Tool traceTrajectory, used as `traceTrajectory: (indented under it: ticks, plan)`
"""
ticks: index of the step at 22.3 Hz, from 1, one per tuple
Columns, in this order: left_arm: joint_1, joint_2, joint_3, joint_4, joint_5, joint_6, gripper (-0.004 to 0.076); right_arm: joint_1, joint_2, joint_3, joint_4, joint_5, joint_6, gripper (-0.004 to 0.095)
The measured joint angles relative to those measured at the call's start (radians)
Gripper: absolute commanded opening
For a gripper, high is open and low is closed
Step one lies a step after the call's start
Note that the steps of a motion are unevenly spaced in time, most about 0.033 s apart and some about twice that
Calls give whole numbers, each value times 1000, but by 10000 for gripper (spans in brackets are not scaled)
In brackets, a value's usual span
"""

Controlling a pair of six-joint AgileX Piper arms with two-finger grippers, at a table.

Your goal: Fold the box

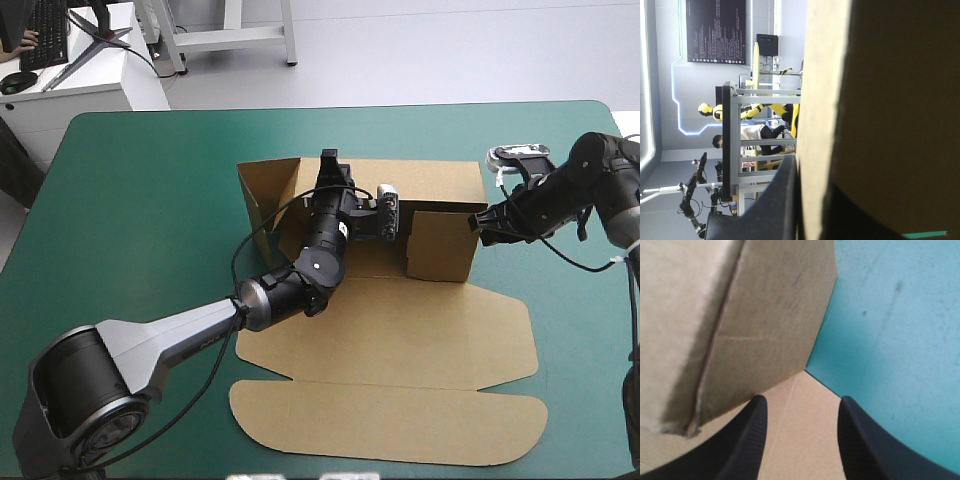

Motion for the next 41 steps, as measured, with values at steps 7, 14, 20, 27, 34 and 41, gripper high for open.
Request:
traceTrajectory:
  ticks: [7,14,20,27,34,41]
  plan:
    - [0,0,0,0,-2,0,-10,5,-9,1,-7,4,31,413]
    - [0,0,0,0,-2,0,-10,8,-46,1,-10,5,22,413]
    - [0,0,0,0,-2,0,-10,8,-32,1,51,5,-70,413]
    - [0,0,0,1,-2,-6,-10,8,23,1,82,-1,-227,413]
    - [0,0,0,2,8,-28,-10,8,47,5,182,-120,-327,413]
    - [0,1,1,2,18,-38,-10,1,48,164,342,-362,-461,413]
